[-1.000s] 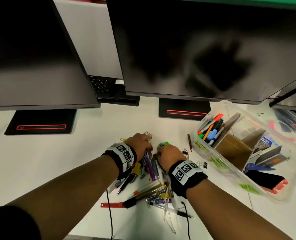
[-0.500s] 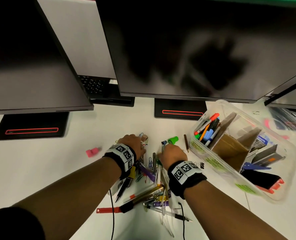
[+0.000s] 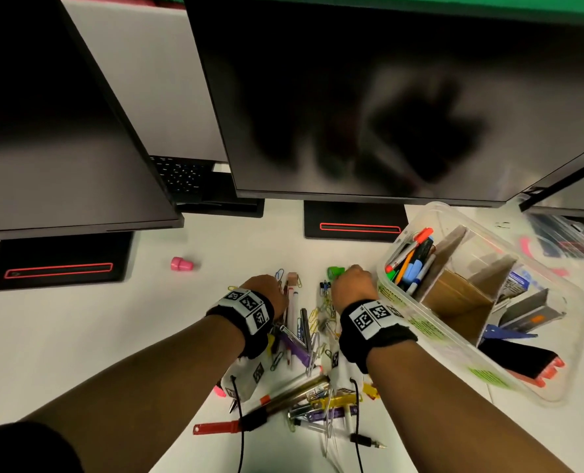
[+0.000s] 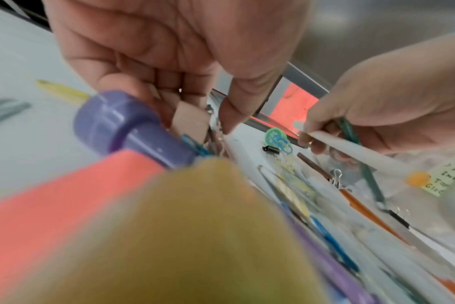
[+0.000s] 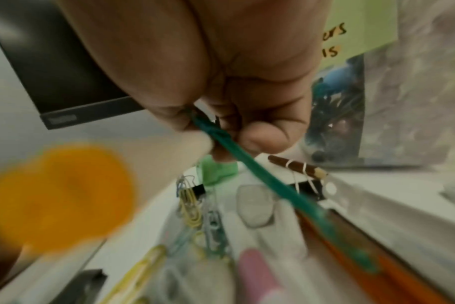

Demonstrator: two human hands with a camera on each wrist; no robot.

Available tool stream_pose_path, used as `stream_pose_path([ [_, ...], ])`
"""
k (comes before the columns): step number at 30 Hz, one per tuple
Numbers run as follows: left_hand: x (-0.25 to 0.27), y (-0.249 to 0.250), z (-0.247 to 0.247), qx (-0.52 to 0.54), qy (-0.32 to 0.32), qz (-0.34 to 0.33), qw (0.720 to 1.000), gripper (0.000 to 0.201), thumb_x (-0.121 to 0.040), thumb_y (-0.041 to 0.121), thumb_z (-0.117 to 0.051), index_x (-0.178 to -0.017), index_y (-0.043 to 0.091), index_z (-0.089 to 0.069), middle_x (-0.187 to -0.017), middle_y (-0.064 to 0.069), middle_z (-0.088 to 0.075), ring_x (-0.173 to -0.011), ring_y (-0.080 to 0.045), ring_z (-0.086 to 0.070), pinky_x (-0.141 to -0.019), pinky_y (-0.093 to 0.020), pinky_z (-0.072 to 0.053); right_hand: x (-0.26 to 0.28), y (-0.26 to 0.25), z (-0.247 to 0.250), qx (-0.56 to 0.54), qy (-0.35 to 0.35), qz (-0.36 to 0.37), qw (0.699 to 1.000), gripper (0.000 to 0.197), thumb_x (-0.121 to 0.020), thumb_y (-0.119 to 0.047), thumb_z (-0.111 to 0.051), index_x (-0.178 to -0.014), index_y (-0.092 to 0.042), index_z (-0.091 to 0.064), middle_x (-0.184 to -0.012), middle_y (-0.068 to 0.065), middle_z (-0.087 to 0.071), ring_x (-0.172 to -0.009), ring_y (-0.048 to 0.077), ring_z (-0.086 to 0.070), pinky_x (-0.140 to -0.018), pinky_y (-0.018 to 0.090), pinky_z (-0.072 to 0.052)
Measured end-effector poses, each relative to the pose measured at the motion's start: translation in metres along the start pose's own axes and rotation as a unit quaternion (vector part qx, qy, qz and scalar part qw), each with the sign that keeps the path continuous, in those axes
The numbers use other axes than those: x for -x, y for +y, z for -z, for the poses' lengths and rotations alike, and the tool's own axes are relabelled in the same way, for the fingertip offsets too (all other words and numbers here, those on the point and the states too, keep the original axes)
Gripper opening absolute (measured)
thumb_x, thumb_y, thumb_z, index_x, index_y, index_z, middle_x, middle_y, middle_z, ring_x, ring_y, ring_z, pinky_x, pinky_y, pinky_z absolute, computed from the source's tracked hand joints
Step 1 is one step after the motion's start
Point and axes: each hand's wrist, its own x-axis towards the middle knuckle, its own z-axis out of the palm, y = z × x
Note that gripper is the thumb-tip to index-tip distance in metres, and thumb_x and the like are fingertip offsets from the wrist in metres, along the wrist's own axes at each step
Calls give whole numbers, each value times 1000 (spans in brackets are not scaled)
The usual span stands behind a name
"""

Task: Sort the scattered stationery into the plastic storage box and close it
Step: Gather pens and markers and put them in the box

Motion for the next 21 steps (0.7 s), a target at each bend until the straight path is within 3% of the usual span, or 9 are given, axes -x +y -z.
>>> stream_pose_path([
  [3,-2,-9,5,14,-2,11,1000,36,-88,36,-50,-110,9,-59,-116,-11,-63,-106,-29,-60,-83,-32,-47,0,-4,0,-75,-41,1,996,36,-99,-14,-33,-124,2,-53,-128,21,-52,-118,34,-53,-96,37,-45],
  [5,-3,-14,9,13,2,13,1000,35,-88,36,-50,-109,9,-58,-114,-10,-63,-104,-28,-59,-79,-30,-45,0,-5,4,-183,-40,31,982,26,-94,-17,-42,-91,-2,-63,-101,21,-61,-98,34,-58,-81,32,-45],
  [6,-2,-17,10,11,2,14,1000,35,-88,35,-50,-109,9,-58,-113,-10,-63,-104,-27,-59,-79,-30,-45,2,-8,7,-242,-30,46,969,24,-91,-17,-47,-73,-6,-57,-83,19,-59,-83,31,-56,-71,30,-42],
  [8,-2,-21,11,10,3,14,1000,33,-86,35,-54,-108,10,-58,-112,-9,-63,-103,-27,-60,-79,-30,-46,5,-8,7,-329,13,60,942,28,-88,-16,-53,-61,-9,-47,-66,12,-55,-68,26,-53,-61,27,-41],
  [11,1,-22,10,1,36,-2,999,39,-79,31,-61,-113,15,-51,-117,-7,-57,-109,-26,-54,-84,-34,-47,0,-7,7,-316,79,57,944,15,-91,-16,-49,-84,-5,-54,-72,12,-62,-68,29,-62,-68,31,-48],
  [14,4,-12,9,-21,88,-63,994,44,-82,30,-60,-121,18,-45,-123,-5,-48,-116,-24,-46,-94,-35,-45,-12,-5,4,-202,79,10,976,28,-94,-12,-41,-117,1,-51,-116,15,-55,-110,33,-53,-92,36,-42],
  [16,6,-4,7,-34,91,-100,990,41,-86,34,-54,-121,15,-47,-123,-7,-50,-115,-24,-49,-95,-34,-45,-13,-5,5,-131,60,-30,989,33,-96,-12,-35,-122,-4,-53,-127,12,-52,-120,28,-46,-103,36,-35],
  [18,9,3,3,-52,68,-107,991,43,-88,37,-51,-124,12,-49,-122,-8,-55,-113,-25,-54,-93,-33,-45,-13,-4,4,12,39,-23,999,34,-97,-11,-33,-124,-7,-53,-129,11,-53,-121,26,-46,-103,38,-36],
  [21,10,11,-2,-77,35,-94,992,46,-88,38,-53,-124,11,-52,-119,-8,-61,-110,-25,-59,-88,-31,-48,-18,2,-7,86,5,-4,996,35,-98,-11,-34,-128,-1,-48,-133,16,-50,-123,29,-46,-103,41,-37],
])
